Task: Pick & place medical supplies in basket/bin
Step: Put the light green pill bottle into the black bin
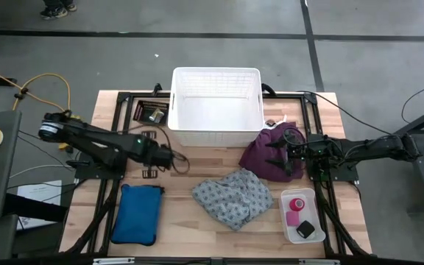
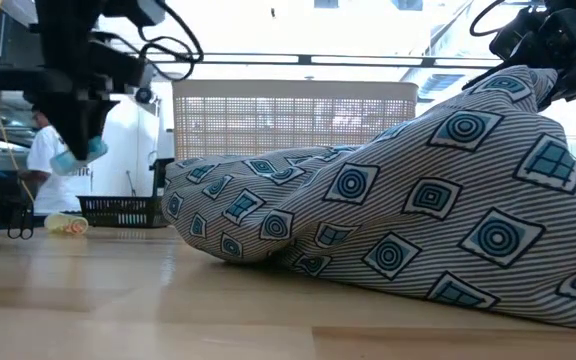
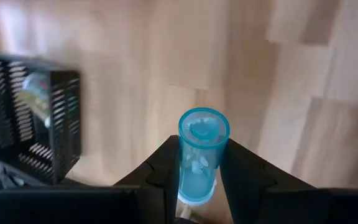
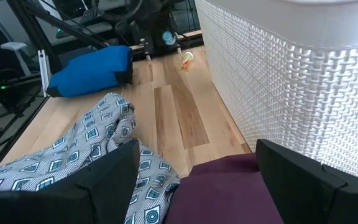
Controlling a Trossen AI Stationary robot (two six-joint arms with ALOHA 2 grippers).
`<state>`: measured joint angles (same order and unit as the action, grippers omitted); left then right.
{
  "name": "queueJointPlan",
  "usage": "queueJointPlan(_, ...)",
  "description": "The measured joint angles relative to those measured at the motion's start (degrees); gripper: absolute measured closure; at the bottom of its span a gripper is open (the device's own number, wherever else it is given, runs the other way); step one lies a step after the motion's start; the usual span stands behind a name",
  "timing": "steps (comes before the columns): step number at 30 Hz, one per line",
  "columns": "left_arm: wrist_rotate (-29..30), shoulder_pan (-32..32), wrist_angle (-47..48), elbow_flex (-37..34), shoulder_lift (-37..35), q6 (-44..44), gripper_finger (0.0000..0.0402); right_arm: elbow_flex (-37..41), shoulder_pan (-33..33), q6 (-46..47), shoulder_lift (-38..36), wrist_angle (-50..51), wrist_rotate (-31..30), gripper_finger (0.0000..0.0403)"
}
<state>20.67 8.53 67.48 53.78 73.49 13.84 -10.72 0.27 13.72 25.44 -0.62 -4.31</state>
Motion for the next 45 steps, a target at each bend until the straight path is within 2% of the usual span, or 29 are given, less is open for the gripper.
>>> queueJointPlan(8, 0.65, -8.53, -0.24, 0.00, -2.95, 5.59, 0.0310, 0.00, 0.00, 0.00, 0.02, 0.00, 0.00, 0.0094)
queueJointPlan(15, 0.21, -15.83, -0.72, 0.00, -2.95, 5.52, 0.0310, 0.00, -0.02, -0.02, 0.02, 0.00, 0.00, 0.0094)
queueJointPlan(26, 0.04, -23.89, -3.42, 0.00, -2.95, 6.41, 0.0310, 0.01, -0.02, -0.01, 0.01, 0.00, 0.00, 0.0094)
queueJointPlan(30, 0.06, -26.89, -3.56, 0.00, -2.95, 4.33, 0.0310, 0.00, -0.01, -0.02, 0.01, 0.00, 0.01, 0.0094)
queueJointPlan(34, -0.31, -28.96, -3.69, 0.00, -3.01, 3.53, 0.0310, 0.01, 0.00, 0.00, 0.02, 0.00, 0.01, 0.0094)
queueJointPlan(40, -7.26, -30.40, -3.90, 0.00, -5.38, 0.64, 0.0310, 0.00, -0.01, 0.00, 0.01, 0.00, 0.00, 0.0094)
queueJointPlan(45, -6.52, -29.74, -3.72, 0.00, -9.02, 0.56, 0.0310, 0.00, 0.00, 0.00, 0.01, 0.00, 0.02, 0.0094)
